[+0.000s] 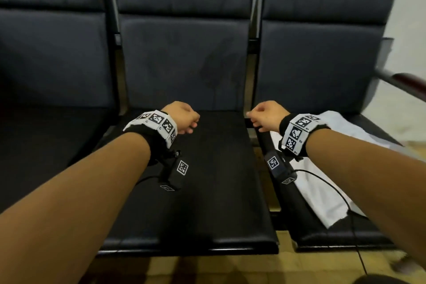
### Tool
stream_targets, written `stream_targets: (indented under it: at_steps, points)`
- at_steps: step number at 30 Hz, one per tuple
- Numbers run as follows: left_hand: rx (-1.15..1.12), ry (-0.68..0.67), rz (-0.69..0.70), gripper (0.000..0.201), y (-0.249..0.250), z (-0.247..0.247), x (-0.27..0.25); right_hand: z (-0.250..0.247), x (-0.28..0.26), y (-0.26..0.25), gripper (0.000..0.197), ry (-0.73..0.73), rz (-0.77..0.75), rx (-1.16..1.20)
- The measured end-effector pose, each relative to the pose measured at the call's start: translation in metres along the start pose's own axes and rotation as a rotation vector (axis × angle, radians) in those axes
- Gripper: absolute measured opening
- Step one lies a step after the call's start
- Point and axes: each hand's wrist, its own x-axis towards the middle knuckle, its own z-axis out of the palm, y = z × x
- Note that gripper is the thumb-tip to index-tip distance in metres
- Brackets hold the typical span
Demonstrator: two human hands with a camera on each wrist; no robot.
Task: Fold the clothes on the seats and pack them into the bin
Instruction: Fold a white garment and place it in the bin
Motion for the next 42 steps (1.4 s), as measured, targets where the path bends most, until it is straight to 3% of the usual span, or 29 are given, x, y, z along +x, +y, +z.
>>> stream_targets:
  at_steps: [7, 10, 13, 15, 18, 20, 22, 27, 30, 32, 34, 38, 42]
  points:
    - [0.071, -0.184, 0.047, 0.016, 0.048, 0.137, 0.062, -0.083, 0.042, 0.125, 0.028, 0.087, 0.190, -0.335]
    - [0.075, -0.228, 0.041, 0.014, 0.057, 0.186, 0.079, -0.094, 0.051, 0.161, 0.047, 0.103, 0.267, -0.425]
    - [0.075, -0.279, -0.034, 0.032, 0.062, 0.225, 0.095, -0.092, 0.061, 0.188, 0.059, 0.026, 0.301, -0.491]
    - [0.136, -0.281, -0.053, 0.035, 0.063, 0.245, 0.105, -0.090, 0.068, 0.198, 0.050, 0.002, 0.280, -0.525]
    - [0.398, -0.274, 0.026, 0.036, 0.063, 0.263, 0.113, -0.093, 0.075, 0.201, 0.018, 0.038, 0.222, -0.504]
    - [0.465, -0.294, 0.080, 0.040, 0.062, 0.268, 0.116, -0.098, 0.076, 0.200, 0.016, 0.058, 0.208, -0.490]
    - [0.375, -0.274, 0.092, 0.037, 0.062, 0.266, 0.117, -0.104, 0.077, 0.198, 0.022, 0.094, 0.203, -0.448]
    - [-0.209, -0.176, 0.079, 0.020, 0.082, 0.236, 0.107, -0.128, 0.069, 0.162, 0.030, 0.302, 0.070, -0.128]
    - [-0.361, -0.155, 0.140, 0.029, 0.094, 0.205, 0.099, -0.144, 0.050, 0.117, 0.028, 0.429, -0.038, 0.023]
    - [-0.410, -0.134, 0.215, 0.022, 0.109, 0.176, 0.077, -0.154, 0.035, 0.082, 0.027, 0.477, -0.124, 0.098]
    - [-0.445, -0.069, 0.286, 0.013, 0.121, 0.146, 0.058, -0.160, 0.018, 0.047, 0.026, 0.486, -0.200, 0.165]
    - [-0.451, 0.089, 0.415, 0.018, 0.129, 0.080, 0.020, -0.152, -0.012, -0.022, 0.026, 0.455, -0.314, 0.276]
    - [-0.418, 0.193, 0.442, 0.017, 0.116, 0.017, -0.023, -0.111, -0.038, -0.072, 0.027, 0.310, -0.352, 0.333]
